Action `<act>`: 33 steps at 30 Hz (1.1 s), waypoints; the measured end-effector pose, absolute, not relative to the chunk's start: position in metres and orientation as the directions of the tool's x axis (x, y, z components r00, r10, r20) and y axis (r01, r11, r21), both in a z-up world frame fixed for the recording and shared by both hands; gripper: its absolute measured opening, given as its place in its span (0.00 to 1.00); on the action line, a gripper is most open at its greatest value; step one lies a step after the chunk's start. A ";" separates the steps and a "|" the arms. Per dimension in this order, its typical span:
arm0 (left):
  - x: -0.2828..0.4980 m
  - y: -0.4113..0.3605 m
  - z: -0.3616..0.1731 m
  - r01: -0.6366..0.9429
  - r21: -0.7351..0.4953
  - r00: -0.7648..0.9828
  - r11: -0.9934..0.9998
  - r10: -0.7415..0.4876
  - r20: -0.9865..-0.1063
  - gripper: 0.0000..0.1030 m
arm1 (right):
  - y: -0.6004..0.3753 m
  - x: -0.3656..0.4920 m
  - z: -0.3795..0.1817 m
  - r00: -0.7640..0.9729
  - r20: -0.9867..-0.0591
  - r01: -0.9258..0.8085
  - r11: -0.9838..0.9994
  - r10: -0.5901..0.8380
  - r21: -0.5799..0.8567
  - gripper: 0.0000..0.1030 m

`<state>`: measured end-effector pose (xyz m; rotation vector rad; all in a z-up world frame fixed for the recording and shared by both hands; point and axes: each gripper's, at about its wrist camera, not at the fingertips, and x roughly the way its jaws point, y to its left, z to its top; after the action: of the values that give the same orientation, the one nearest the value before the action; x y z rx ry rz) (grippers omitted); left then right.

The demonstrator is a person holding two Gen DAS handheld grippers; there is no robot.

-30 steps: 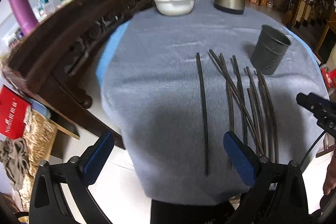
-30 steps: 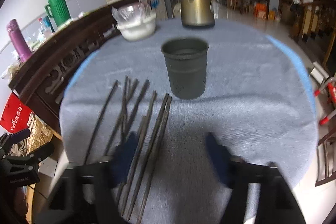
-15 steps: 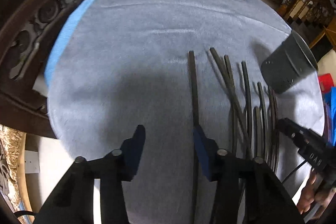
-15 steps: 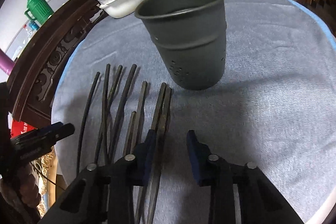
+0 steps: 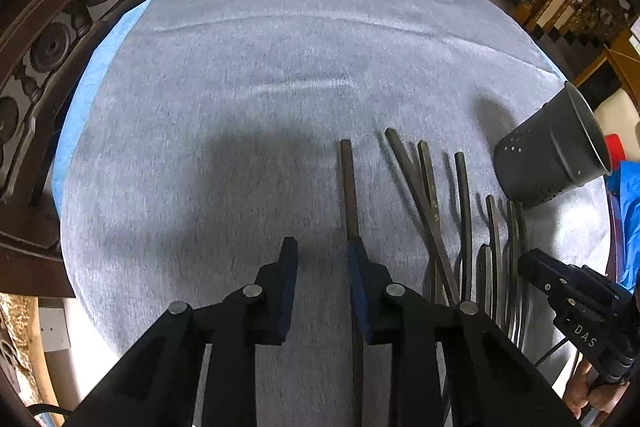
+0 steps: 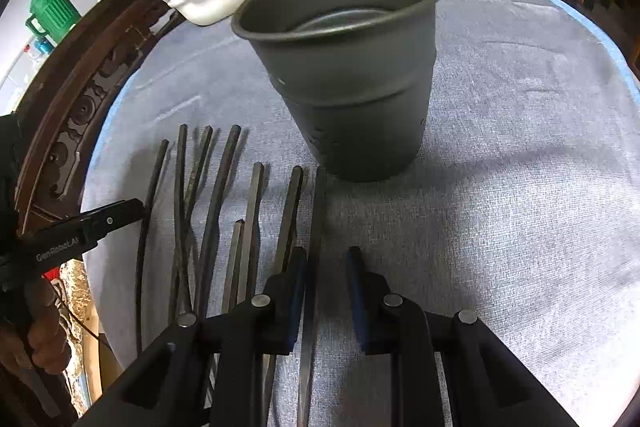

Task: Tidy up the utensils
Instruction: 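Lower the right tool onto a dark chopstick and close its fingers, then lift the chopstick with the right tool and carry it over the grey cup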

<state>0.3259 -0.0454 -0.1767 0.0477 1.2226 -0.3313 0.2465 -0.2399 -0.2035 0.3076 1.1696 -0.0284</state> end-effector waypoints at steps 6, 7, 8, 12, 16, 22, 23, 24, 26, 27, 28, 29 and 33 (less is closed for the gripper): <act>0.345 -0.053 -0.179 0.276 -0.147 0.278 0.950 -0.225 -0.934 0.21 | -0.234 0.263 -0.205 0.393 -0.913 0.166 0.967 0.113 0.192 0.22; 0.348 -0.053 -0.180 0.275 -0.150 0.275 0.950 -0.227 -0.934 0.20 | -0.233 0.264 -0.205 0.391 -0.914 0.160 0.970 0.109 0.184 0.21; 0.350 -0.053 -0.179 0.275 -0.152 0.275 0.949 -0.229 -0.934 0.19 | -0.233 0.263 -0.205 0.390 -0.915 0.153 0.972 0.106 0.177 0.19; 0.361 -0.059 -0.182 0.283 -0.158 0.273 0.946 -0.237 -0.932 0.09 | -0.233 0.266 -0.207 0.390 -0.916 0.130 0.978 0.098 0.160 0.10; 0.368 -0.073 -0.186 0.307 -0.150 0.289 0.940 -0.242 -0.926 0.06 | -0.238 0.265 -0.208 0.403 -0.906 0.123 0.973 0.132 0.197 0.08; 0.366 -0.078 -0.187 0.331 -0.167 0.312 0.929 -0.275 -0.910 0.01 | -0.247 0.257 -0.204 0.433 -0.882 0.114 0.959 0.187 0.259 0.06; 0.366 -0.076 -0.186 0.331 -0.179 0.317 0.926 -0.288 -0.904 0.01 | -0.248 0.256 -0.203 0.436 -0.879 0.113 0.958 0.191 0.264 0.06; 0.365 -0.073 -0.185 0.330 -0.190 0.322 0.925 -0.299 -0.898 0.01 | -0.250 0.254 -0.201 0.441 -0.875 0.113 0.954 0.200 0.276 0.06; 0.363 -0.068 -0.180 0.329 -0.204 0.333 0.922 -0.316 -0.888 0.01 | -0.255 0.251 -0.197 0.456 -0.860 0.112 0.943 0.231 0.313 0.06; 0.362 -0.065 -0.175 0.330 -0.214 0.342 0.920 -0.327 -0.881 0.01 | -0.258 0.249 -0.194 0.463 -0.852 0.111 0.938 0.244 0.329 0.06; 0.360 -0.062 -0.171 0.331 -0.221 0.350 0.917 -0.337 -0.874 0.01 | -0.260 0.247 -0.189 0.475 -0.841 0.107 0.931 0.261 0.349 0.06; 0.359 -0.060 -0.168 0.333 -0.226 0.358 0.916 -0.344 -0.868 0.01 | -0.261 0.245 -0.186 0.484 -0.832 0.099 0.927 0.272 0.361 0.06; 0.350 -0.049 -0.149 0.337 -0.269 0.384 0.902 -0.393 -0.836 0.01 | -0.262 0.236 -0.167 0.535 -0.796 0.063 0.926 0.285 0.373 0.06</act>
<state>0.3497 -0.0488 -0.1495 -0.0583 1.0809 -0.4651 0.2358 -0.2619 -0.1670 0.3817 1.0041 0.1361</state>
